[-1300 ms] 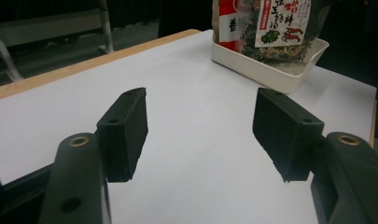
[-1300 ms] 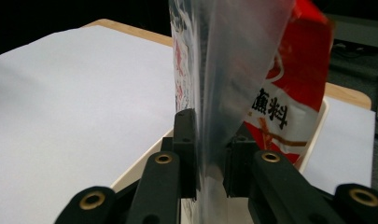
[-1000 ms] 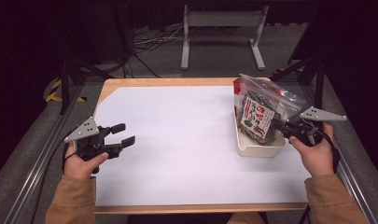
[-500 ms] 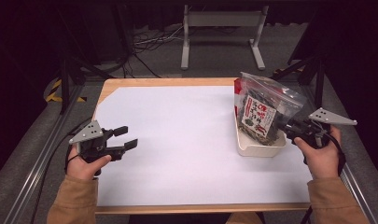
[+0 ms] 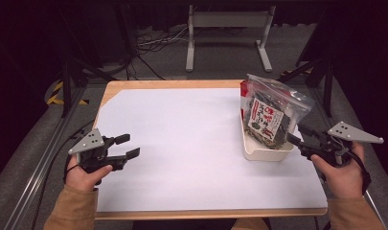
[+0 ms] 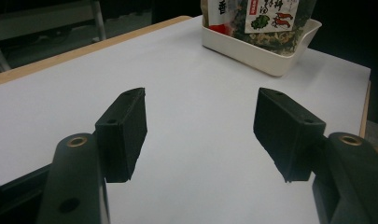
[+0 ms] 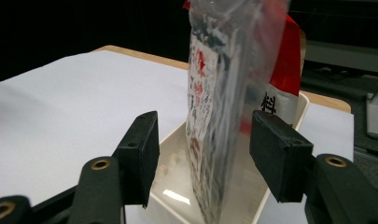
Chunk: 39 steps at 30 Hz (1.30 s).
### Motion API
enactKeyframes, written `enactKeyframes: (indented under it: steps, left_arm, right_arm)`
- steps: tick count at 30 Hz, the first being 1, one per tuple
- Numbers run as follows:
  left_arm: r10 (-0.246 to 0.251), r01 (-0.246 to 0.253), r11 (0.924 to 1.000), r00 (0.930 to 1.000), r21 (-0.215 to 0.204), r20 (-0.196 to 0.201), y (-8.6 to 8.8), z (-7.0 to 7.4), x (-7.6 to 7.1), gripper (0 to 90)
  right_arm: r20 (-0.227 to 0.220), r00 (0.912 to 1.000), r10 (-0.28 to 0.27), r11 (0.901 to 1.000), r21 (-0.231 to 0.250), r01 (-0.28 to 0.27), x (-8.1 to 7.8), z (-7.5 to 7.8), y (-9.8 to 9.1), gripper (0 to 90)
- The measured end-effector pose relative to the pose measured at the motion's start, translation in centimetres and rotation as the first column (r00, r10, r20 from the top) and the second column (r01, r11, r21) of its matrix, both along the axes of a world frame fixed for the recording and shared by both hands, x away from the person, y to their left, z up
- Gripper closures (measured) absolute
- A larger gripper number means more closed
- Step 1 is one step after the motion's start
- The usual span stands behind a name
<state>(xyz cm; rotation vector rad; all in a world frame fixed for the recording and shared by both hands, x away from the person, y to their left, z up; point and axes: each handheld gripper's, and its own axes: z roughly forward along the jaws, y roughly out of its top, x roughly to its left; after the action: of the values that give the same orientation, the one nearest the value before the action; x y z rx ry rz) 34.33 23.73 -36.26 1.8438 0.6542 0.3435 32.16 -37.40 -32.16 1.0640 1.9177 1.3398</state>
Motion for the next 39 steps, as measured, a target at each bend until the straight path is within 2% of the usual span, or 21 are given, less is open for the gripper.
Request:
enactKeyframes:
  steps: [6,11,16,20,27,31,35,39]
  left_arm:
    - [-0.003,0.003,1.0,1.0,0.001,0.002,-0.1,-0.3,-0.3,35.5]
    - [-0.013,0.013,0.9999,0.9999,-0.008,-0.006,-0.1,-0.7,-0.5,35.2]
    - [-0.011,0.011,0.9997,0.9999,-0.021,-0.011,0.2,-1.1,-0.5,35.0]
    - [-0.009,0.009,0.9996,0.9998,-0.026,-0.015,0.2,-1.3,-0.6,34.7]
    - [-0.008,0.008,0.9997,0.9999,-0.022,-0.013,0.2,-1.6,-0.6,34.6]
    - [-0.005,0.005,0.9997,0.9998,-0.024,-0.021,0.1,-1.7,-0.6,34.2]
    - [-0.008,0.007,0.9998,0.9997,-0.02,-0.023,0.1,-1.7,-0.7,34.2]
    - [-0.008,0.007,0.9998,0.9997,-0.02,-0.022,0.1,-1.8,-0.6,34.1]
  right_arm:
    - [0.016,0.9994,0.031,0.9995,-0.01,-0.03,-1.3,0.1,0.6,42.0]
    - [0.022,0.993,0.116,0.9932,-0.018,-0.115,-1.7,-0.2,2.0,41.4]
    - [0.023,0.9751,0.221,0.9753,-0.004,-0.221,-1.2,-1.2,3.2,40.8]
    - [0.018,0.9603,0.278,0.9605,0.0,-0.278,-0.9,-2.1,4.1,39.2]
    - [0.019,0.955,0.296,0.9551,0.013,-0.296,-0.5,-3.0,5.0,36.5]
    - [0.015,0.9453,0.326,0.9454,0.003,-0.326,-0.5,-3.9,5.7,36.4]
    - [0.007,0.9411,0.338,0.9411,0.007,-0.338,-0.4,-4.7,6.1,36.1]
    - [-0.005,0.9339,0.358,0.9335,-0.025,-0.358,-0.4,-5.7,6.9,36.1]
